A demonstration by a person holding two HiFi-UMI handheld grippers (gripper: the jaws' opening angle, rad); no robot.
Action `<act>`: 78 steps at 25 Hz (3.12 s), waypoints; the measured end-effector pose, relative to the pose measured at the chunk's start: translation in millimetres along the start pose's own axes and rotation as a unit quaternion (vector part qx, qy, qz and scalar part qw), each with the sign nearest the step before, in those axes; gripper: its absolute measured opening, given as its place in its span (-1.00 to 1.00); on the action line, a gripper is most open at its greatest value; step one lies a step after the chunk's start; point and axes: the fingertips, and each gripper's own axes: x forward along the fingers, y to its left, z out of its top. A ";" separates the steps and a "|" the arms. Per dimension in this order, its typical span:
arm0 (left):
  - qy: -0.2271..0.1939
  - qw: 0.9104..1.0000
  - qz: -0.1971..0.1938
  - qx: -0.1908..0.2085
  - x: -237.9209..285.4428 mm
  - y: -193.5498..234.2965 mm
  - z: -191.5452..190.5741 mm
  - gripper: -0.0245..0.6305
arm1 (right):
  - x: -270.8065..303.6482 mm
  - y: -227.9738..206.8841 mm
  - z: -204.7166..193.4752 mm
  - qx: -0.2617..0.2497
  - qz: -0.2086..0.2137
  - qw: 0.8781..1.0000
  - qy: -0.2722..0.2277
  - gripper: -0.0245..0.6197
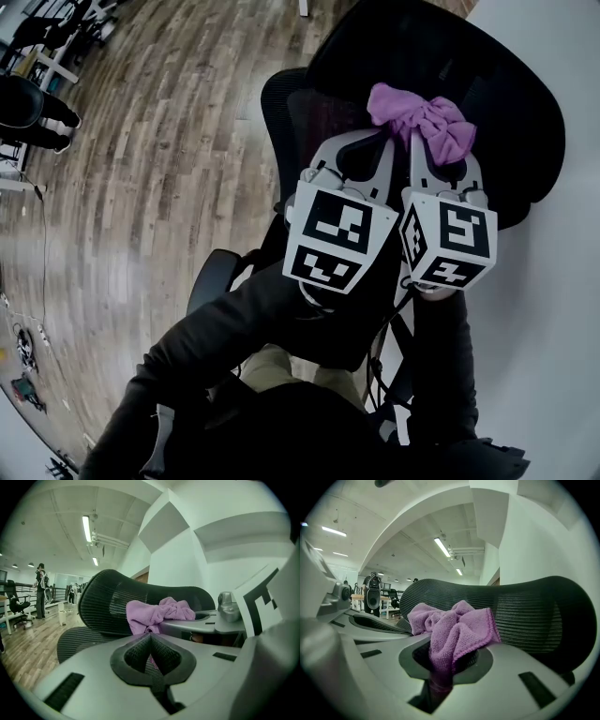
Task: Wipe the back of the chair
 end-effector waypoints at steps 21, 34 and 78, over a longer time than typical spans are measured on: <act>-0.011 0.998 0.055 -0.021 -51.3 99.7 -17.7 -0.93 | 53.0 100.1 23.9 -0.018 0.050 0.998 -0.023 -0.71; 0.000 0.997 0.069 -0.015 -60.8 120.5 -21.4 -0.93 | 60.1 123.1 33.5 -0.006 0.063 0.997 -0.039 -0.71; 0.032 0.999 0.038 -0.001 -24.1 82.3 -51.5 -0.92 | 57.3 88.1 -27.8 0.011 0.066 0.998 -0.003 -0.72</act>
